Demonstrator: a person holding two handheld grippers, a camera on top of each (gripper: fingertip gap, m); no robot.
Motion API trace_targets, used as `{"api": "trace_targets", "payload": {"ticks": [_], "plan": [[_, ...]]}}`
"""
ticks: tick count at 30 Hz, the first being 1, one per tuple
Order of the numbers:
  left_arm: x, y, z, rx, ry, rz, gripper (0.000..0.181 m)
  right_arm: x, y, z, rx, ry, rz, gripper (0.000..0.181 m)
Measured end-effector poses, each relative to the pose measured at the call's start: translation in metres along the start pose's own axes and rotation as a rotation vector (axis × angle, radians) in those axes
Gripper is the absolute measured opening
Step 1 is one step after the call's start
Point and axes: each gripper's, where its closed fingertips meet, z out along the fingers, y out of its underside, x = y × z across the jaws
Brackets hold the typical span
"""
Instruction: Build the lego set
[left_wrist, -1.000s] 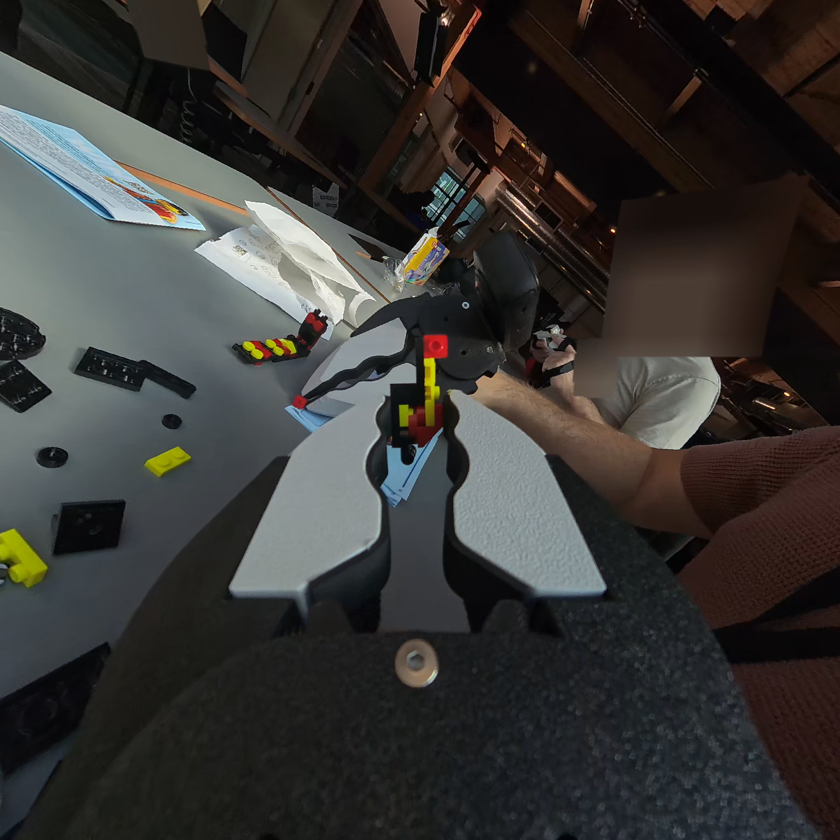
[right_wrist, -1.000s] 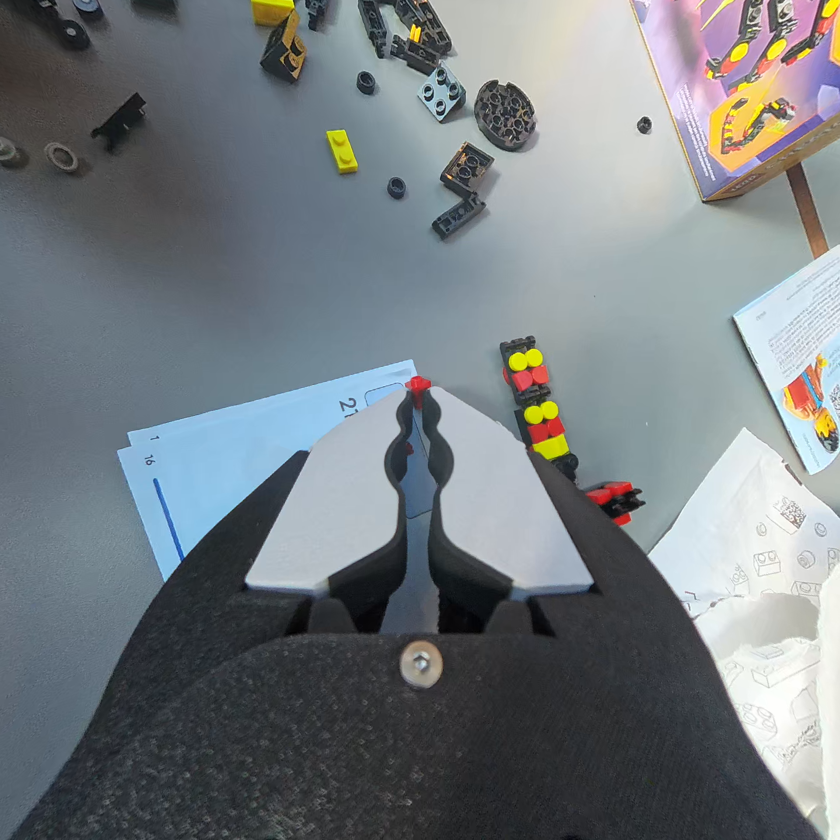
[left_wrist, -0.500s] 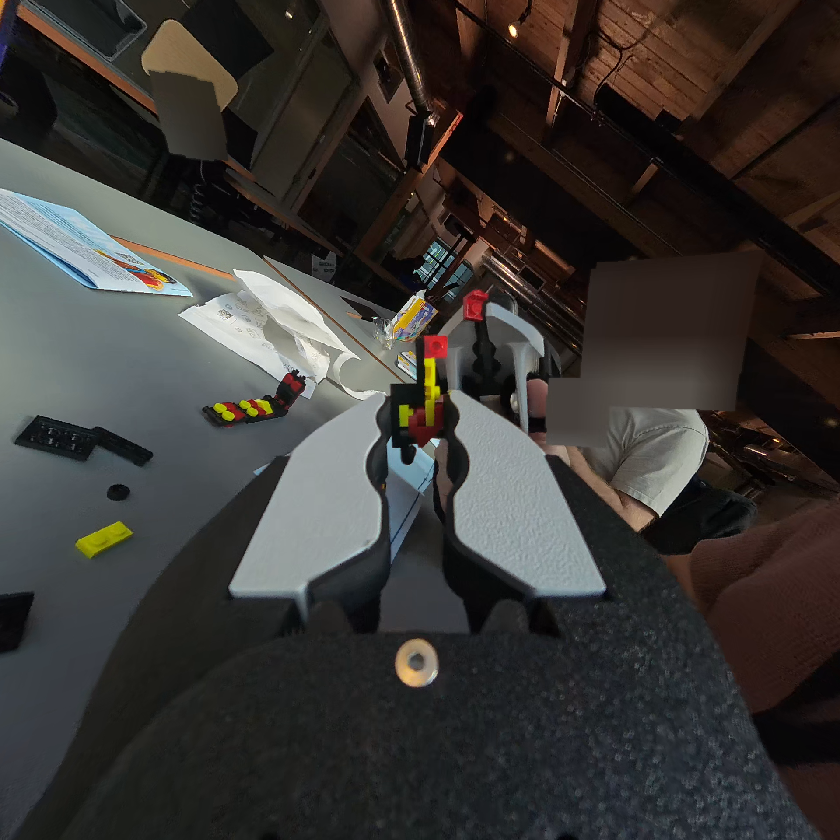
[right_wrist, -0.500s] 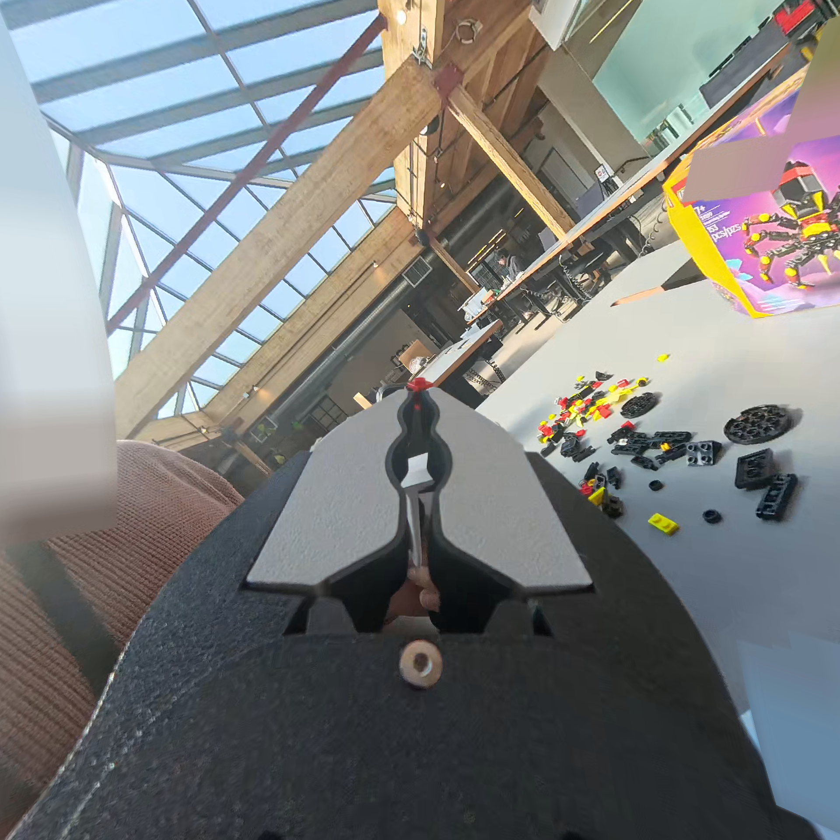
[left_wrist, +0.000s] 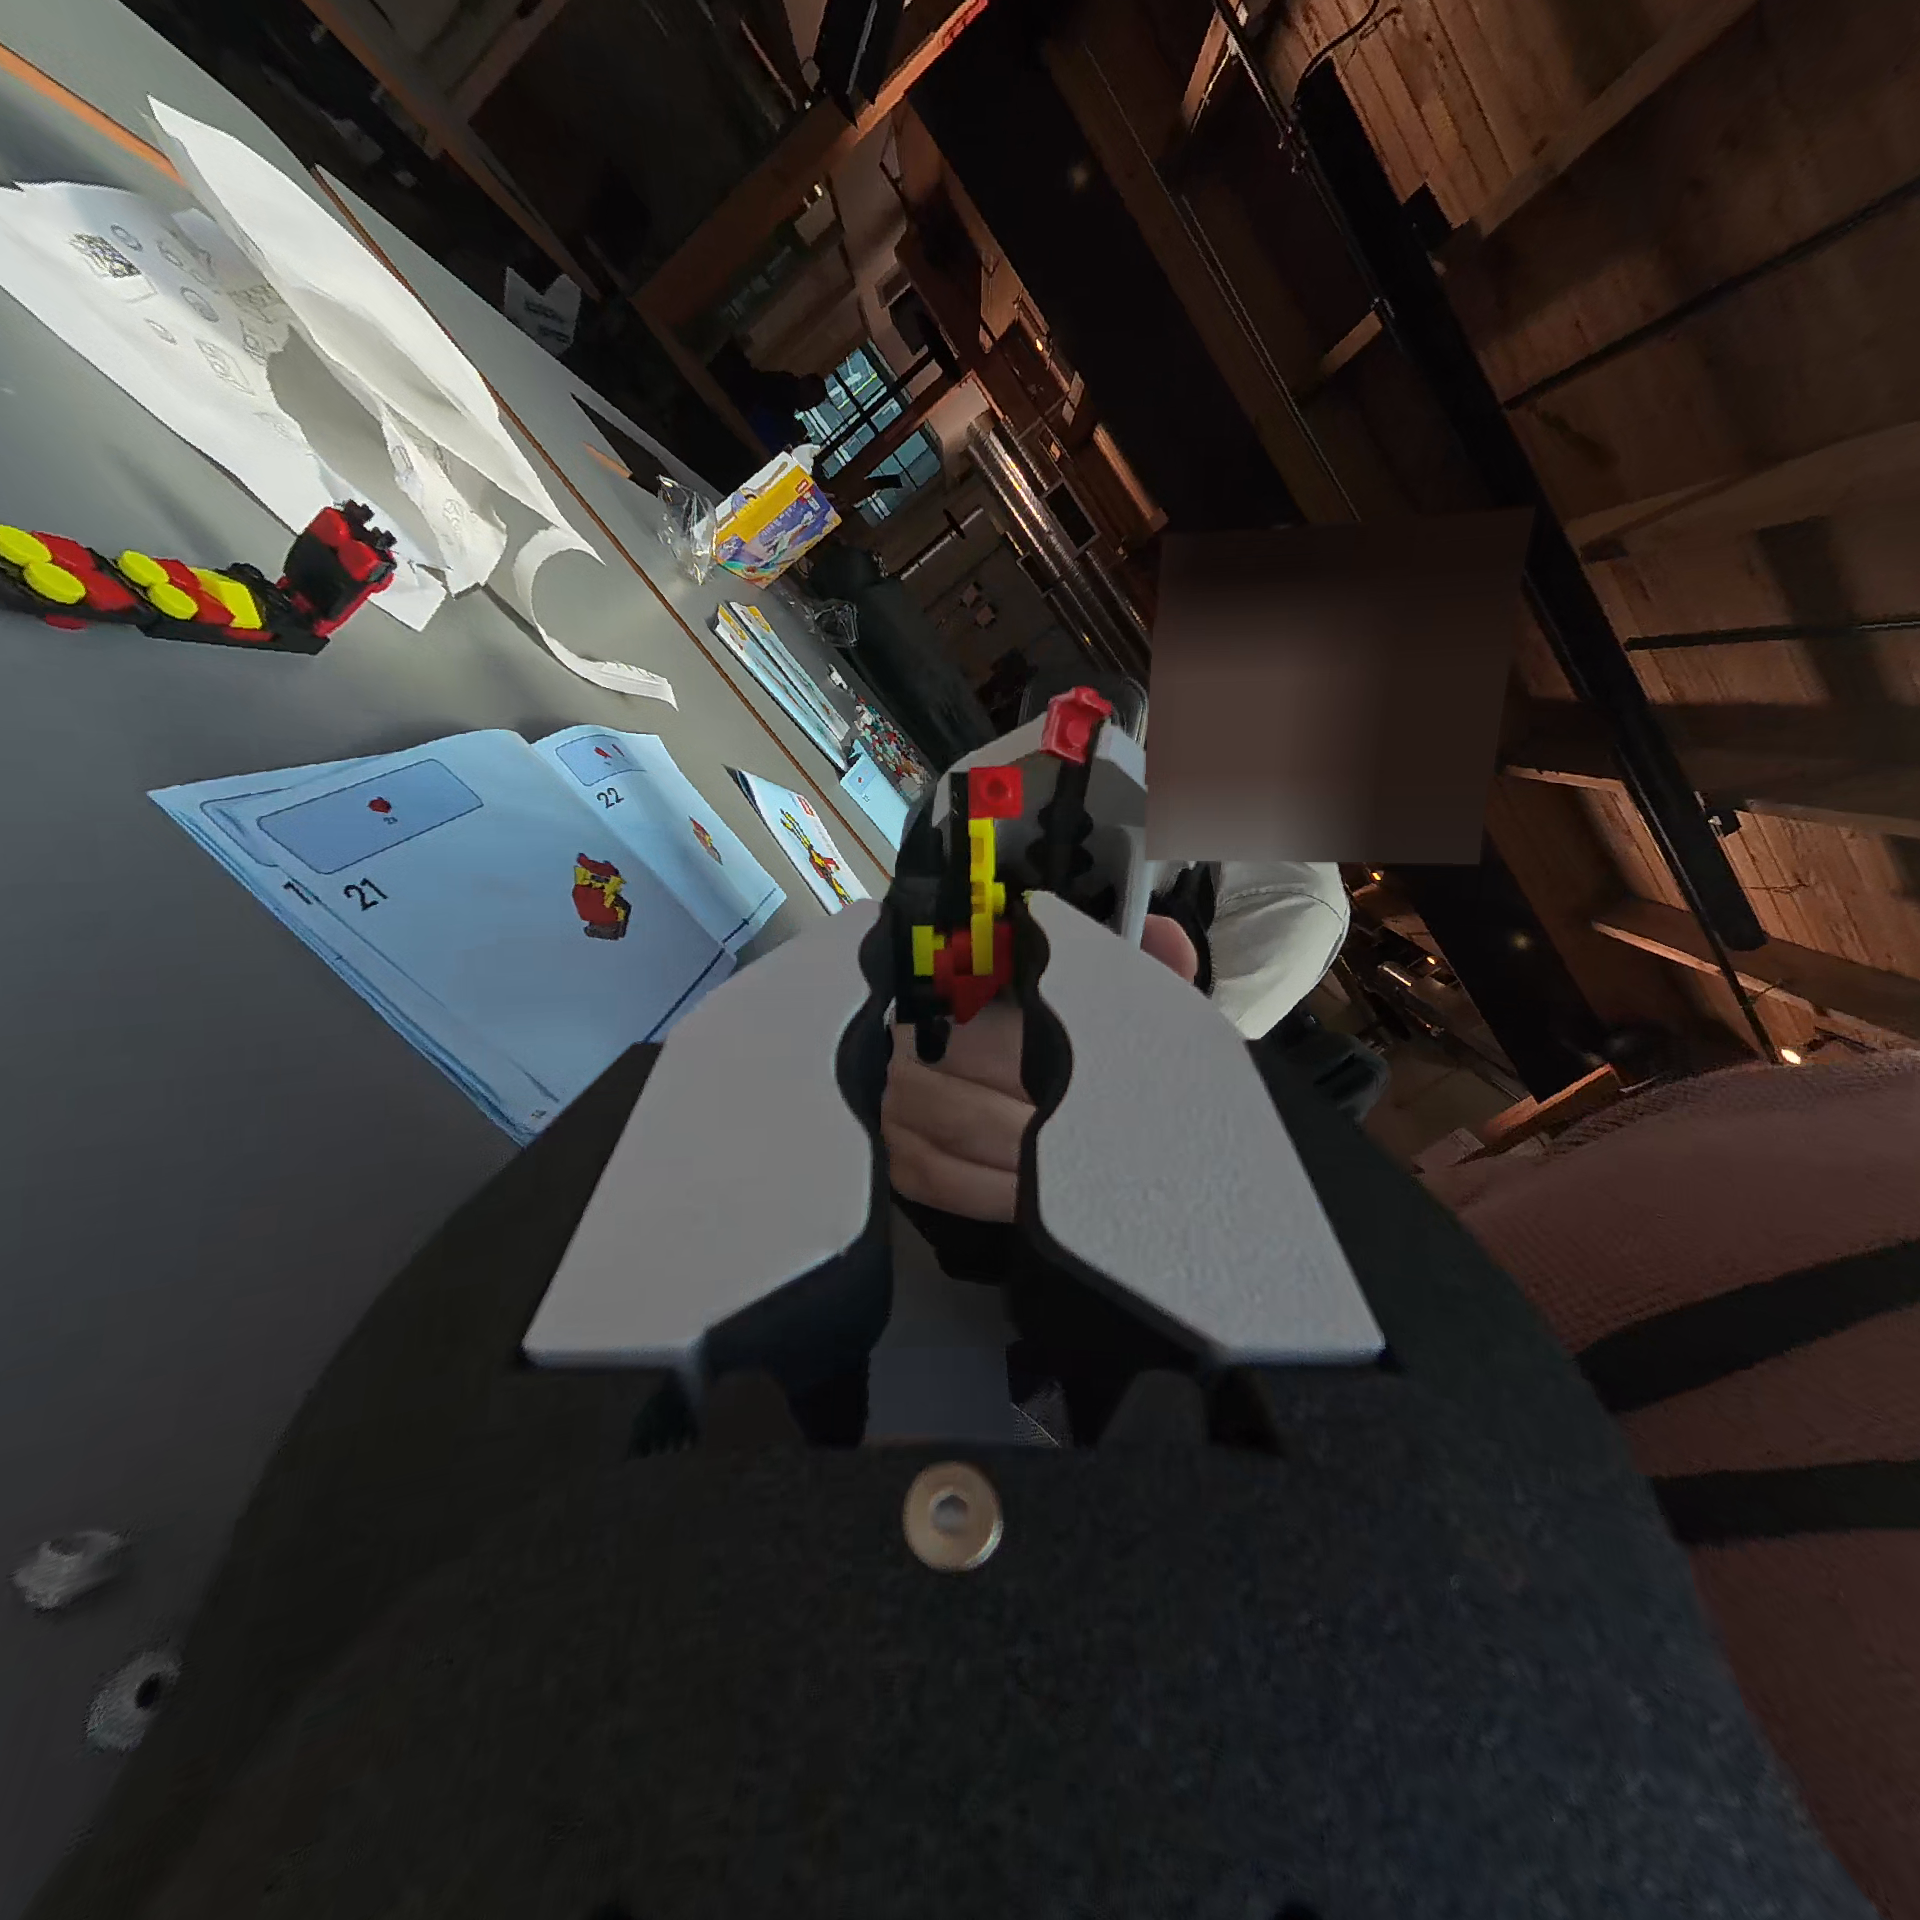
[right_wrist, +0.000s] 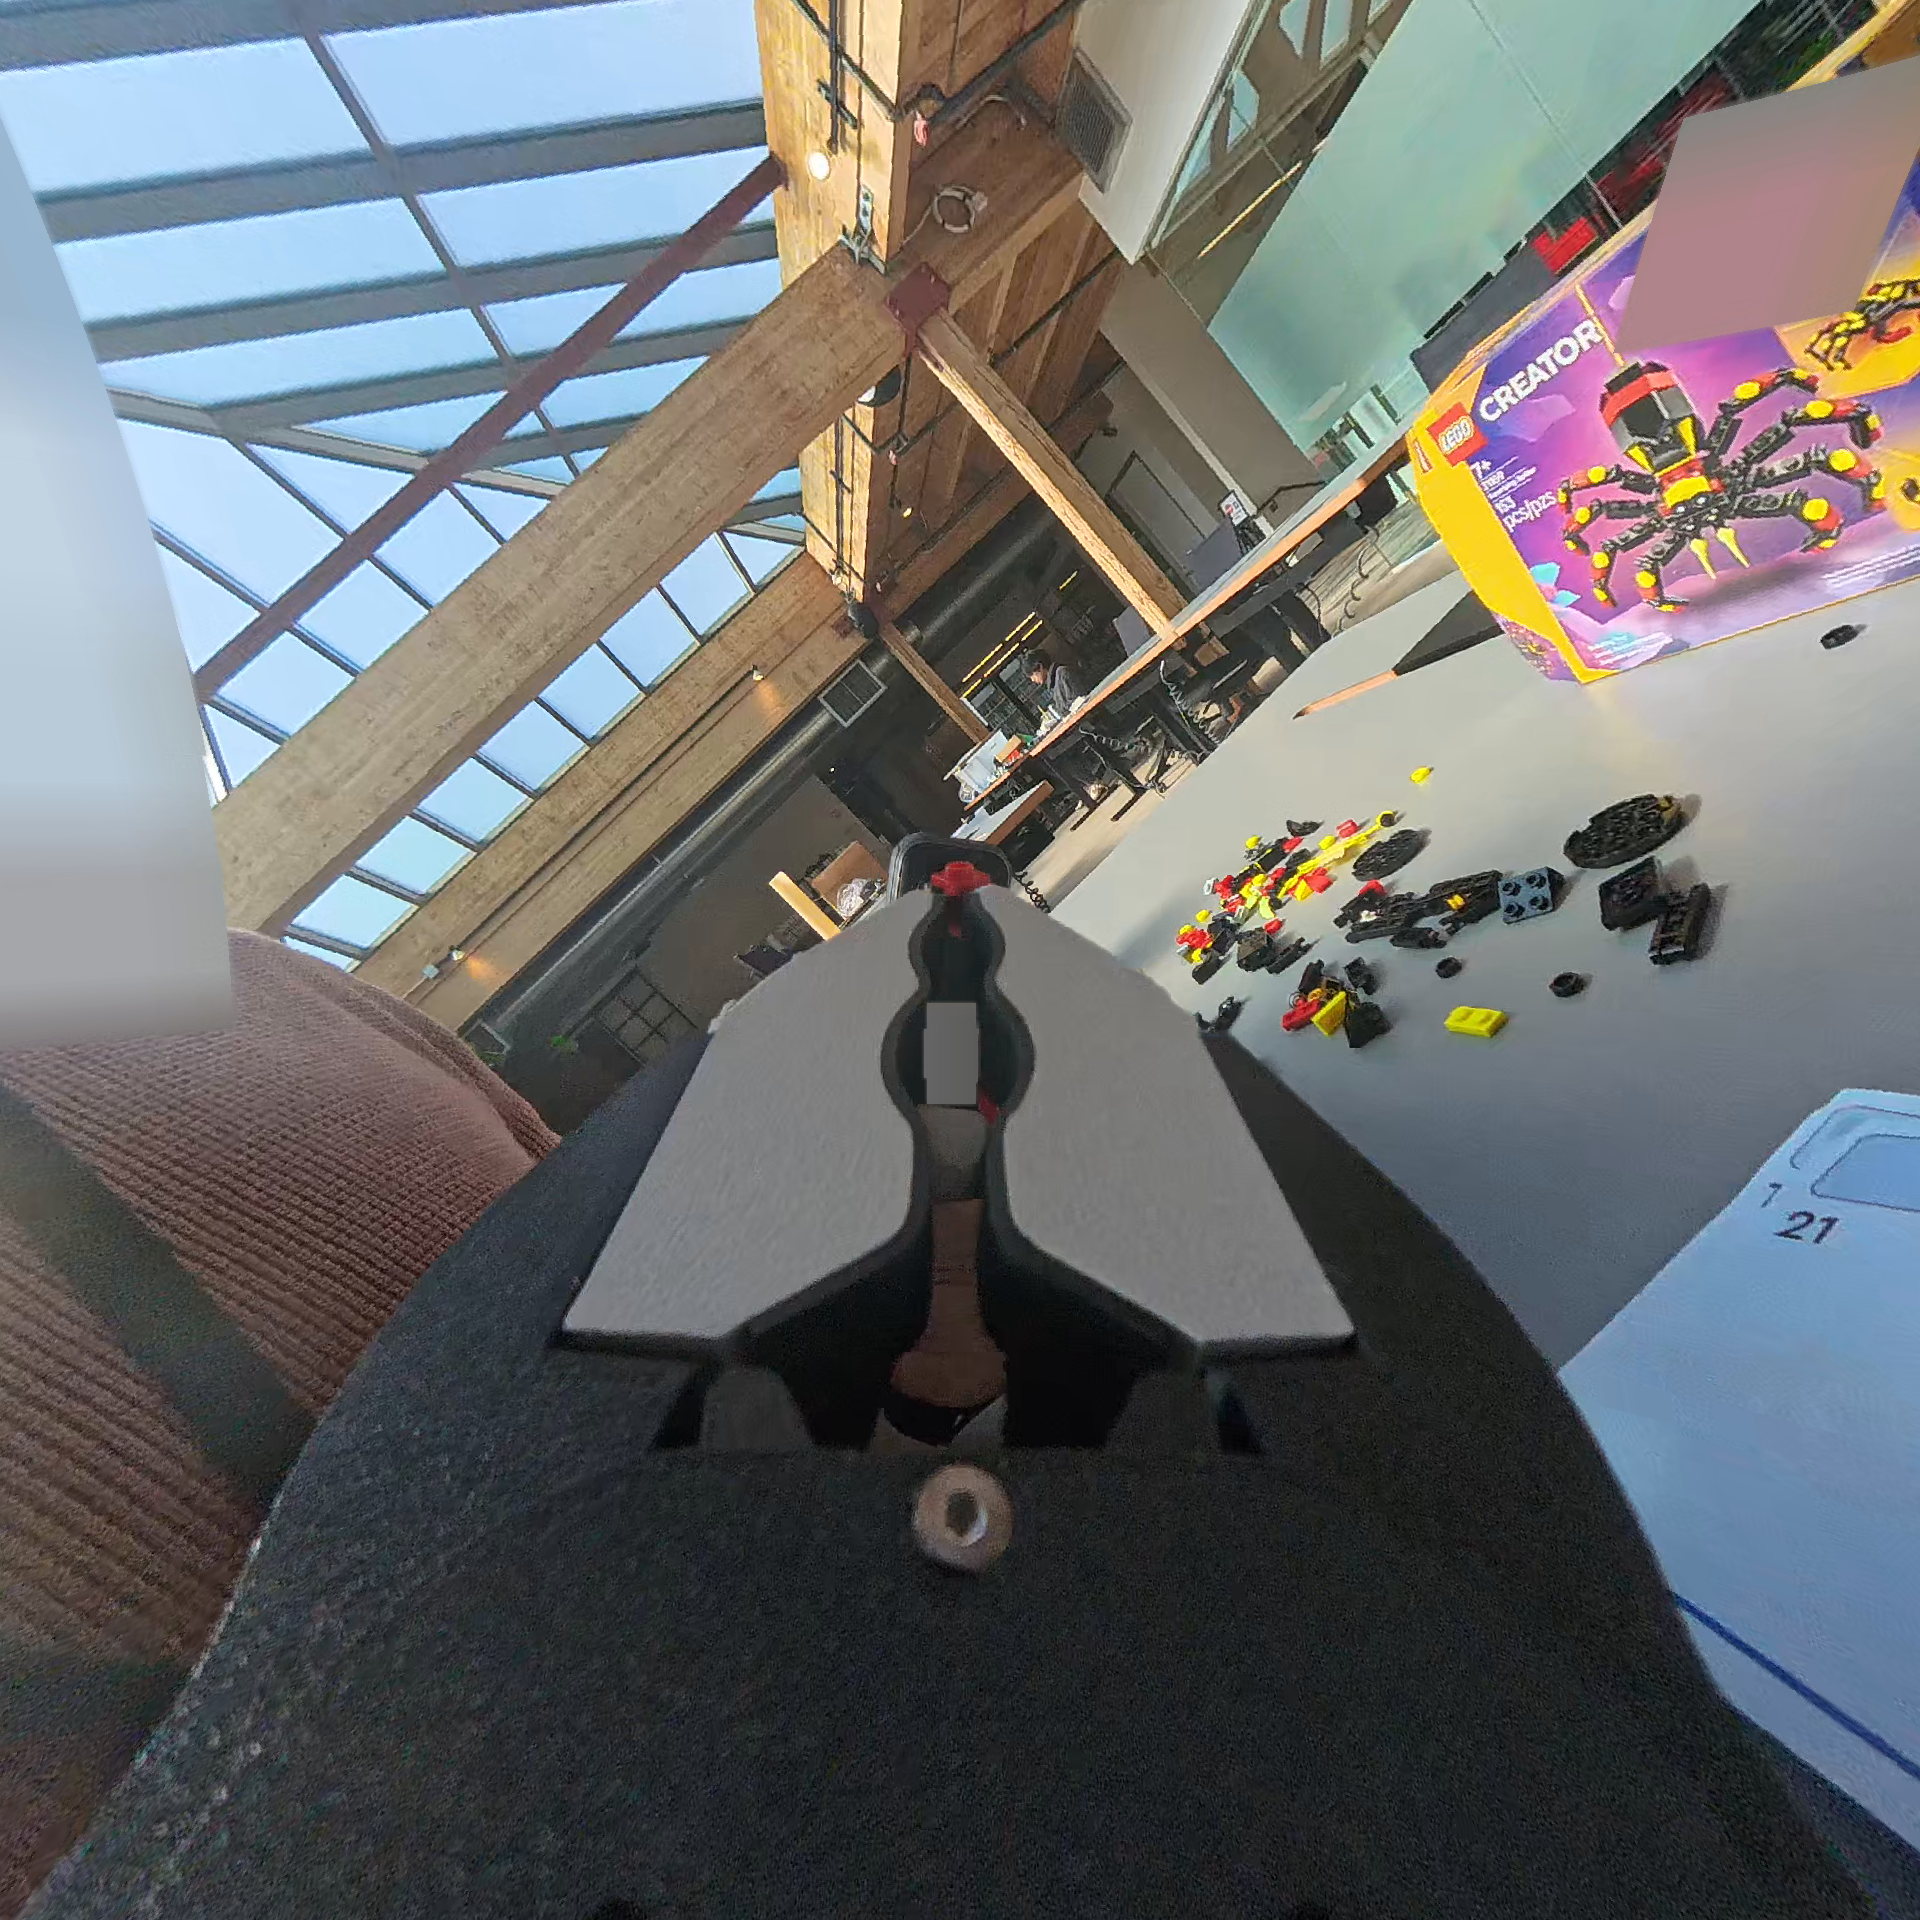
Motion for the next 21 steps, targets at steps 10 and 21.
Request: {"api": "trace_targets", "payload": {"ticks": [10, 21], "plan": [[0.017, 0.001, 0.011, 0.037, 0.065, -0.086, 0.021, 0.004, -0.001, -0.005, 0.019, 0.047, -0.059, 0.001], [0.008, 0.003, 0.01, 0.04, 0.039, -0.102, 0.021, 0.002, 0.004, -0.006, -0.042, 0.039, -0.093, 0.001]]}}
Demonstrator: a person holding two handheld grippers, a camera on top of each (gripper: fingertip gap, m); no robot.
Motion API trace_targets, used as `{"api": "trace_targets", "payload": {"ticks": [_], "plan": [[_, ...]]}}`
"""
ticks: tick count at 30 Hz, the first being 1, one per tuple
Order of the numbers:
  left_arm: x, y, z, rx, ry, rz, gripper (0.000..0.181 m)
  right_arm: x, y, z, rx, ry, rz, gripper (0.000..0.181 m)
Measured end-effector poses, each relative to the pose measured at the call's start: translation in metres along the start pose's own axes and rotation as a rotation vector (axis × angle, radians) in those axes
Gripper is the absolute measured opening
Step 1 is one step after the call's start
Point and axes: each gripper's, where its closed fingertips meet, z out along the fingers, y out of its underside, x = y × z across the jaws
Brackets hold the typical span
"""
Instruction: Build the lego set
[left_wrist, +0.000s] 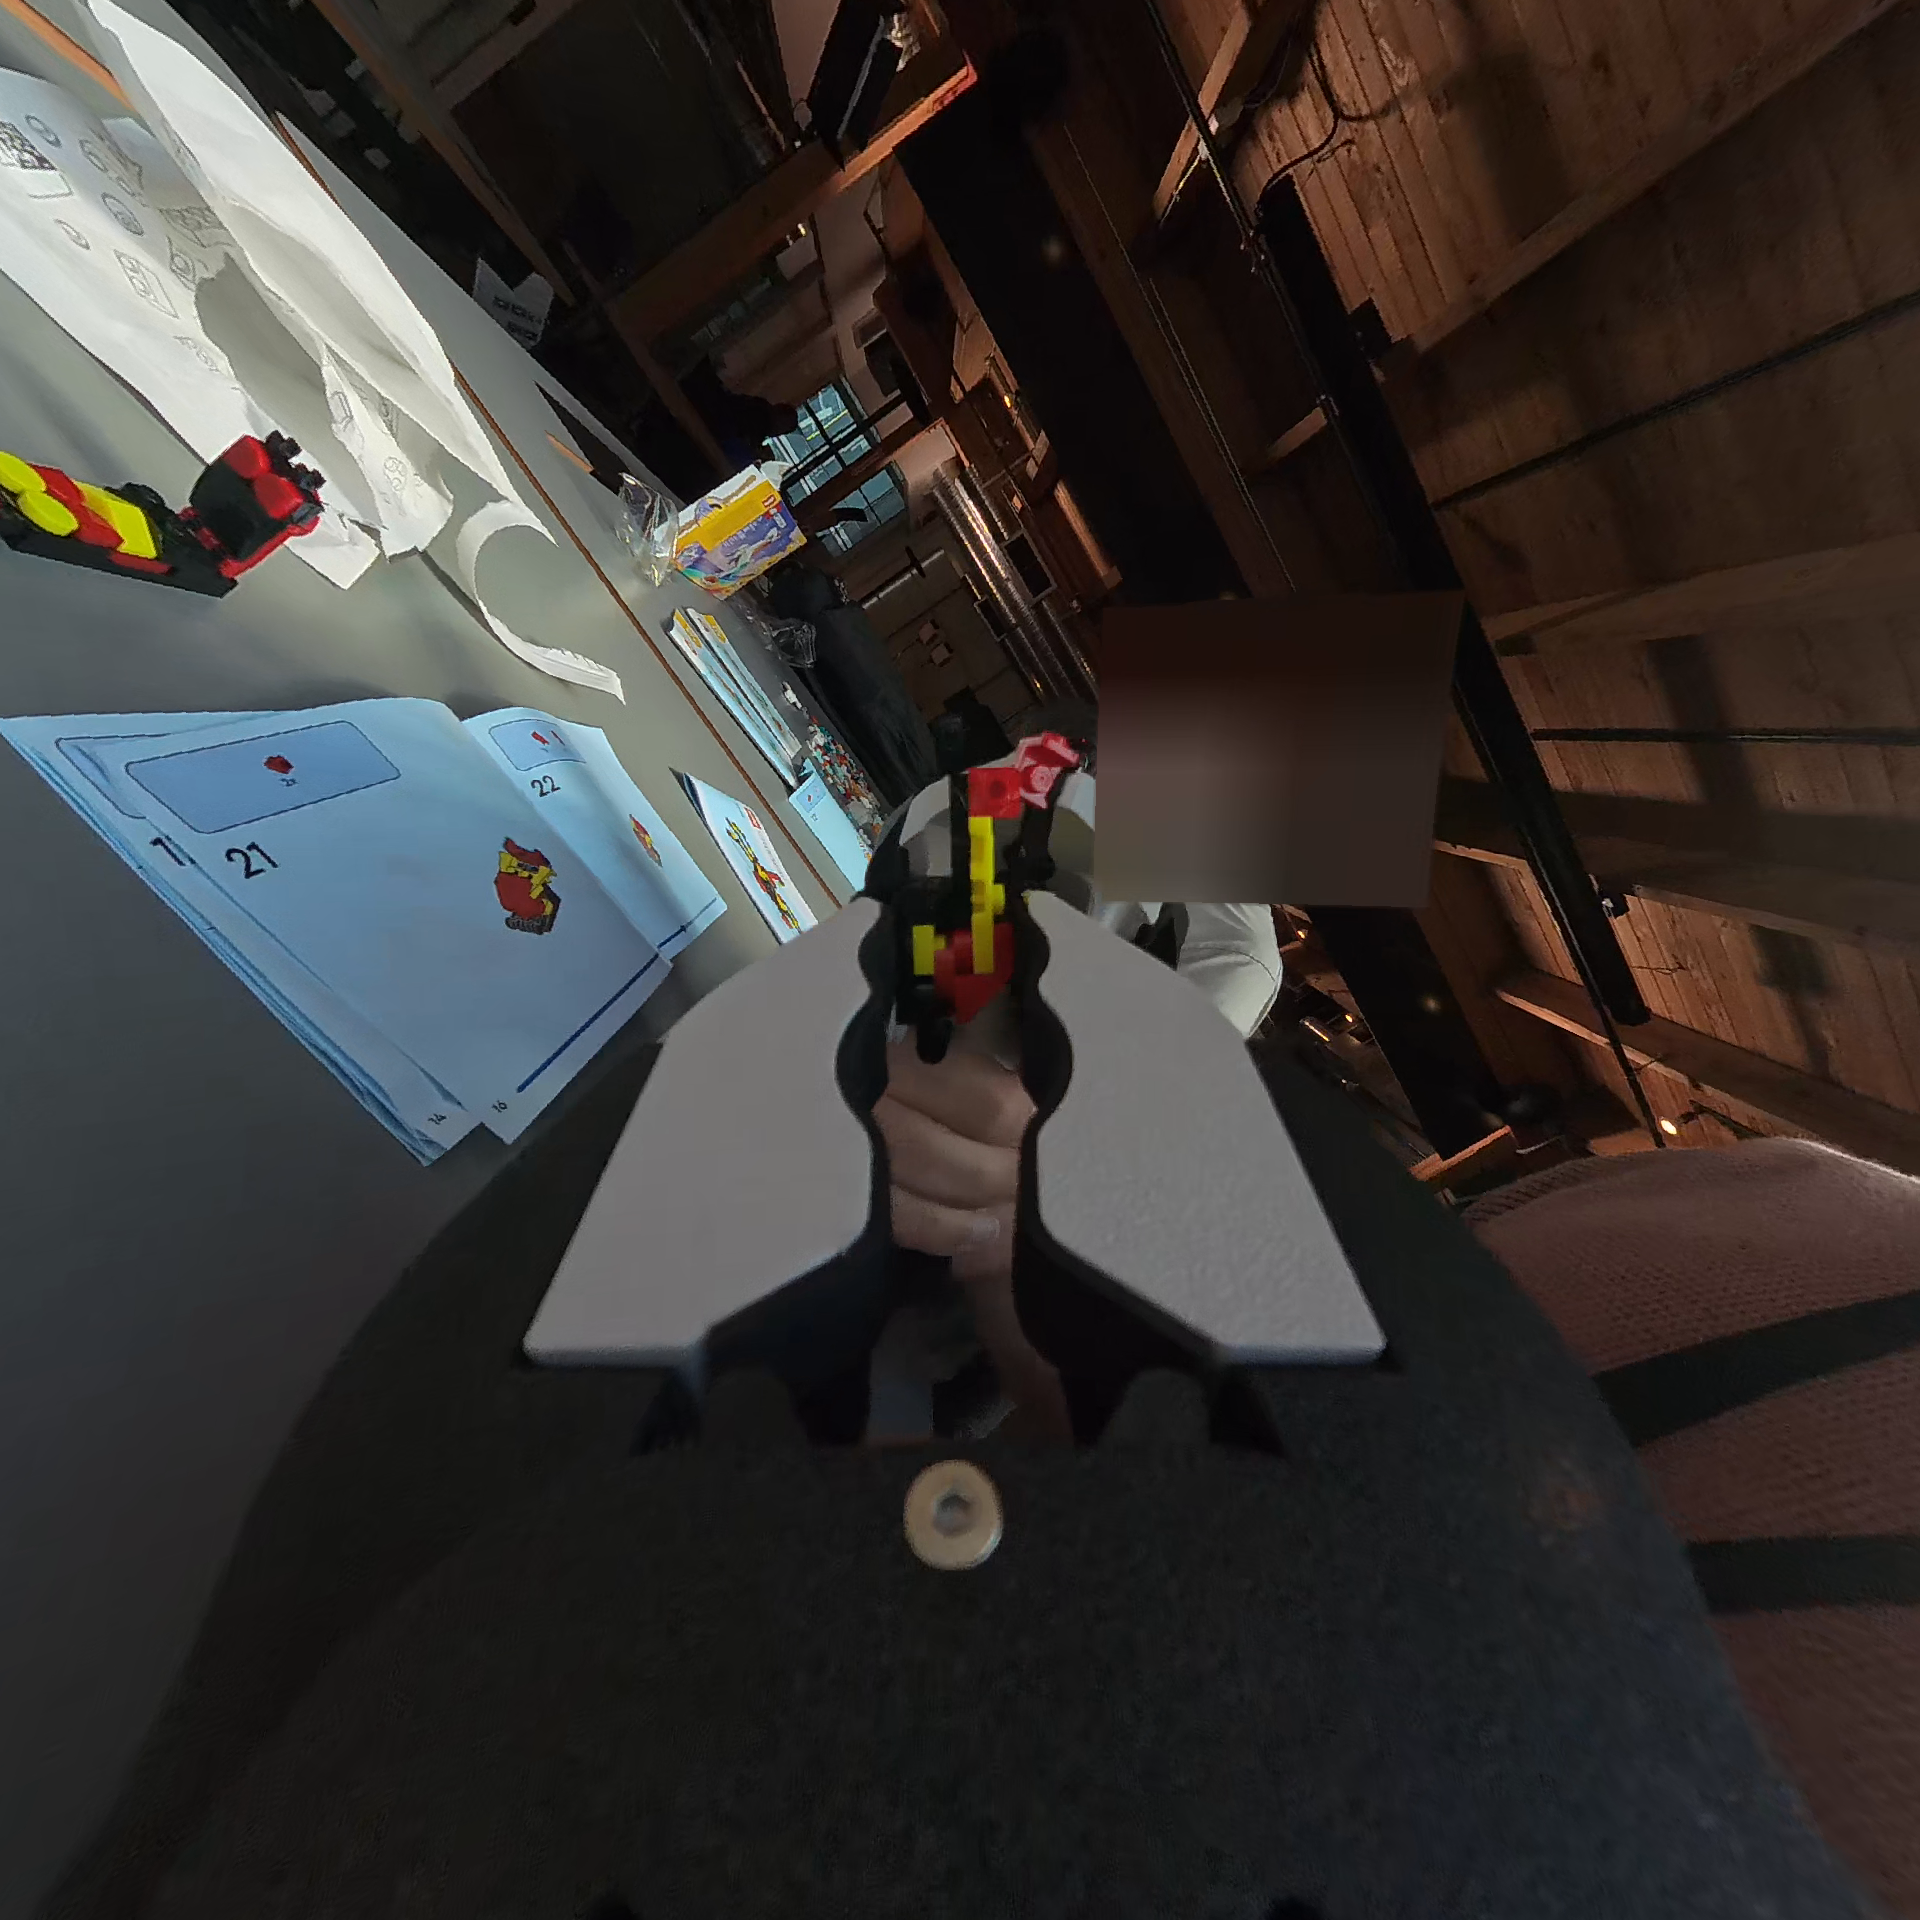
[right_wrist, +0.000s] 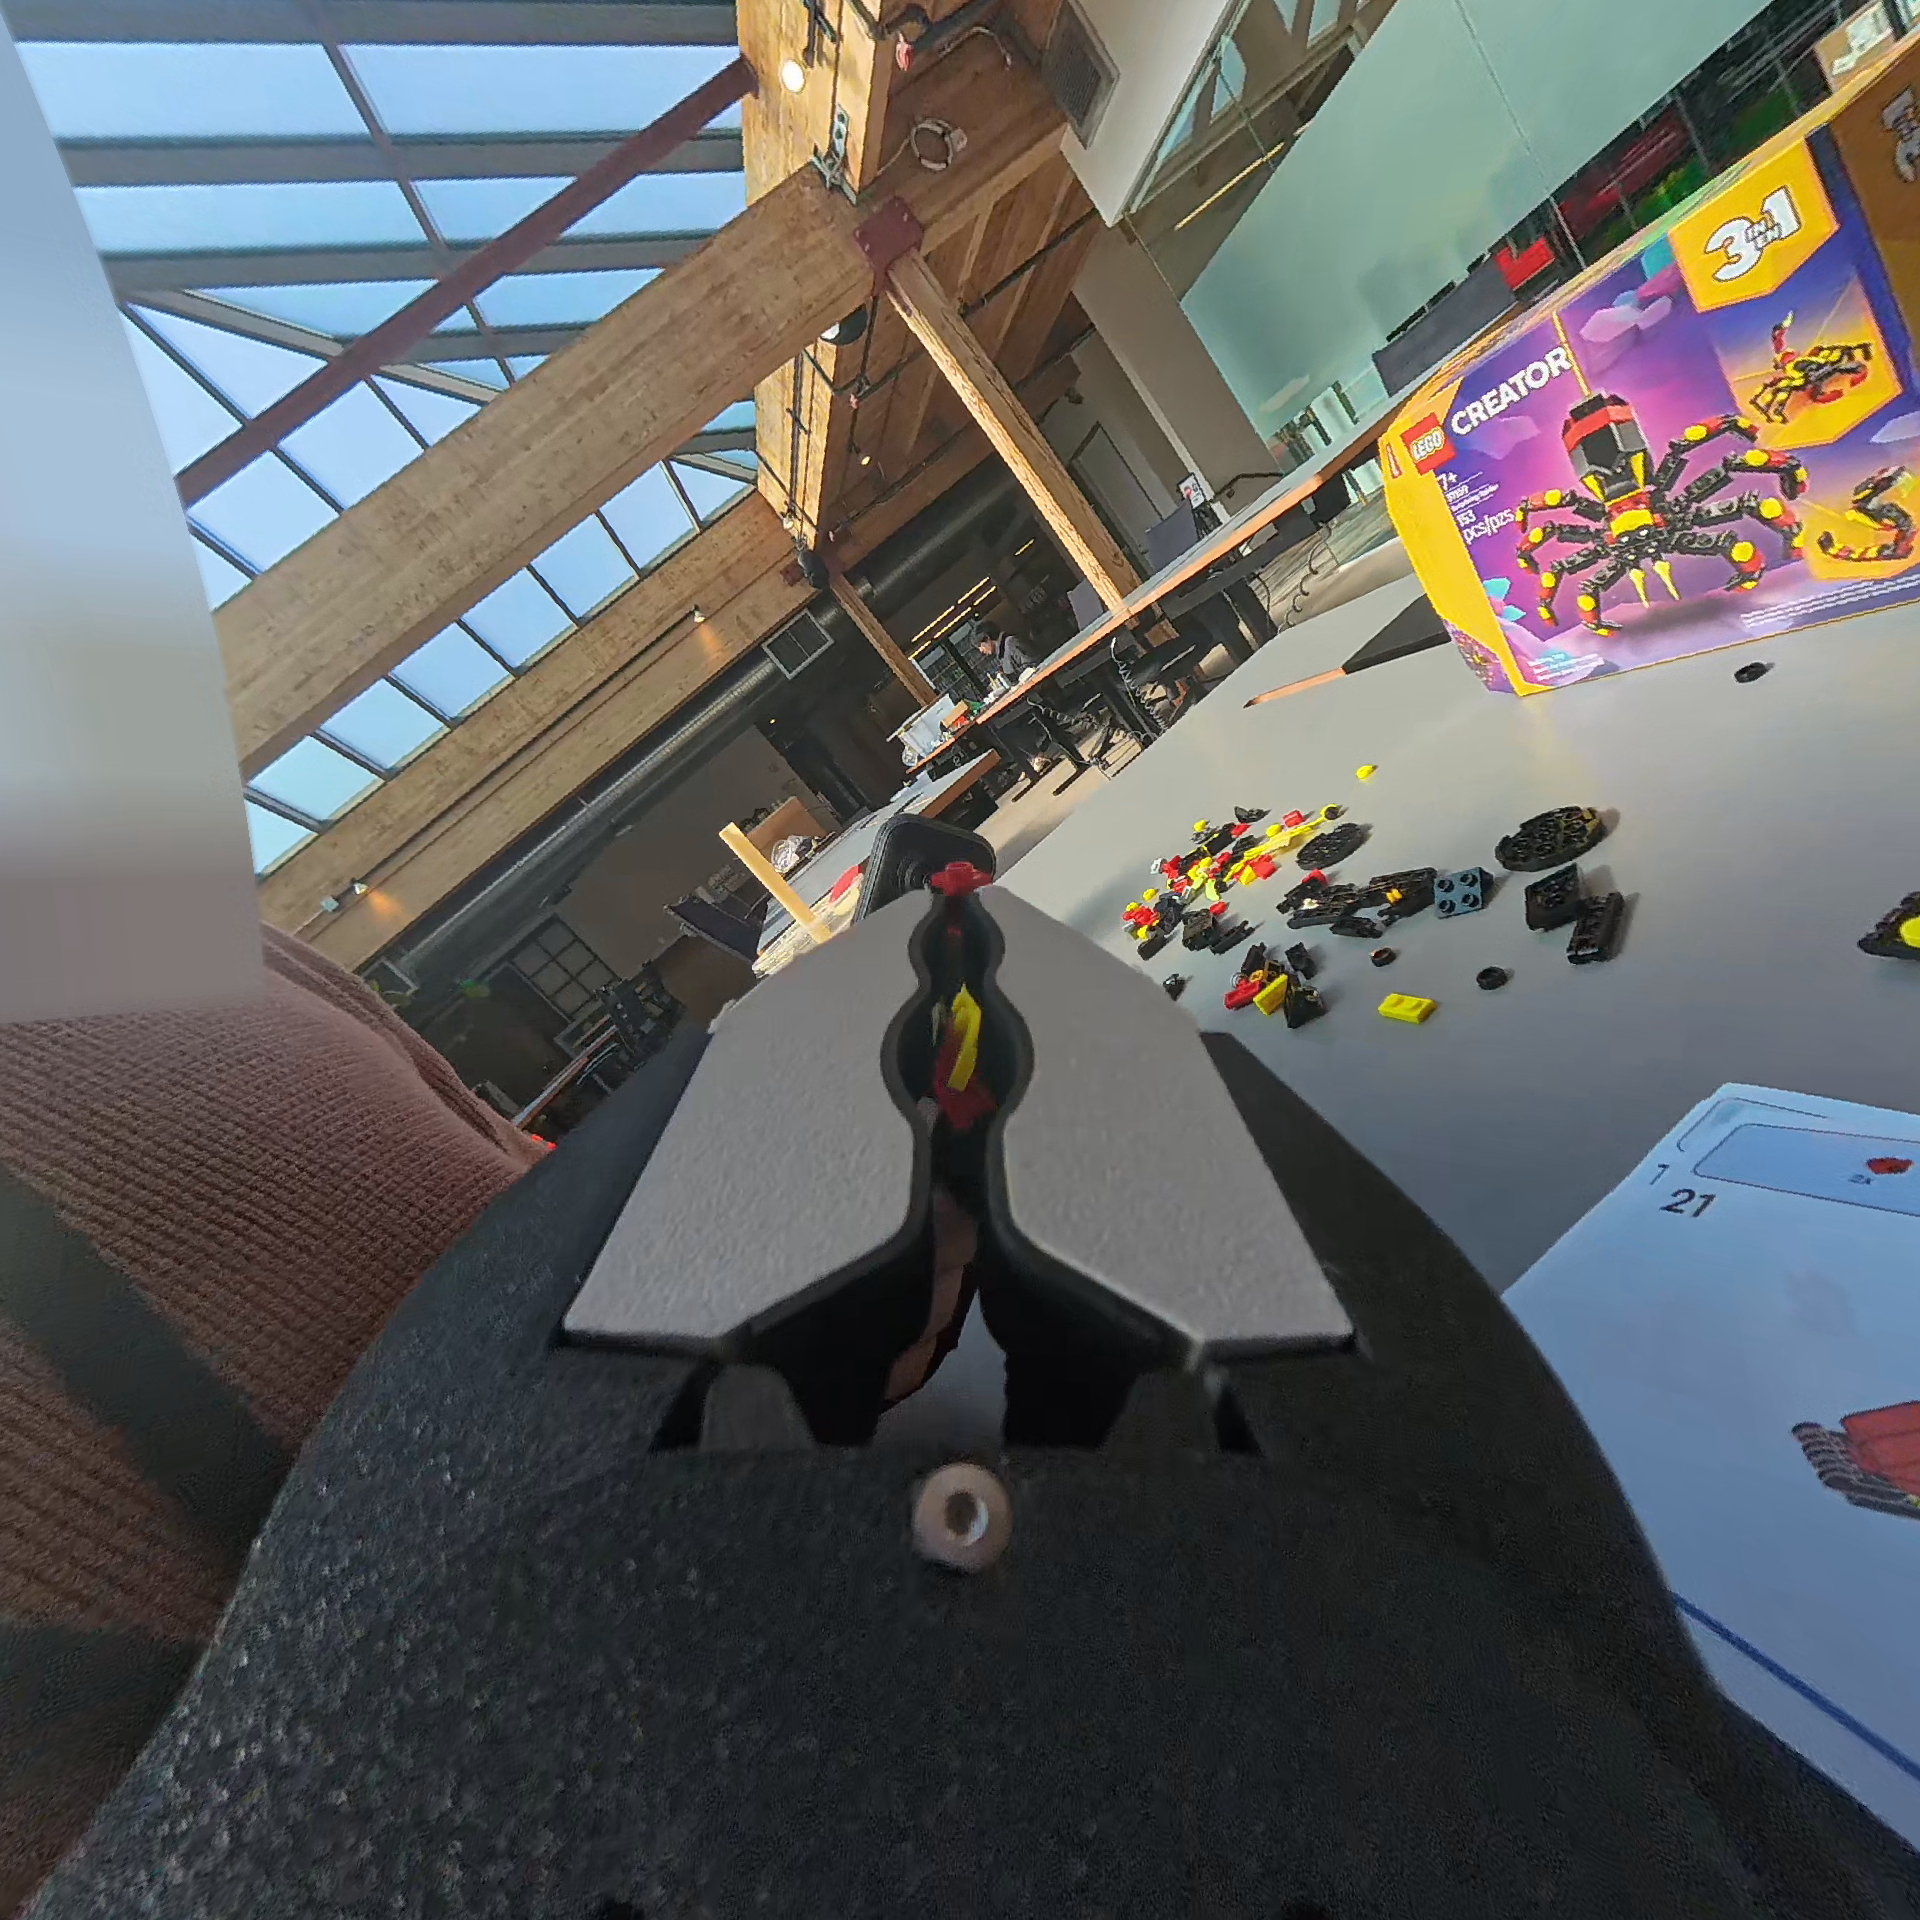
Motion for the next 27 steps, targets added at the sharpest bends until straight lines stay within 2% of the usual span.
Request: {"api": "trace_targets", "payload": {"ticks": [7, 15, 27], "plan": [[-0.004, -0.003, -0.003, -0.001, -0.028, 0.042, 0.021, 0.005, 0.008, -0.001, -0.08, 0.04, 0.003, 0.002], [-0.005, -0.003, -0.008, 0.005, -0.022, 0.017, 0.021, 0.008, 0.013, 0.0, -0.15, 0.1, -0.086, 0.003], [-0.007, -0.001, -0.011, 0.001, -0.025, 0.004, 0.021, 0.014, 0.016, -0.001, -0.187, 0.188, -0.193, 0.001]]}}
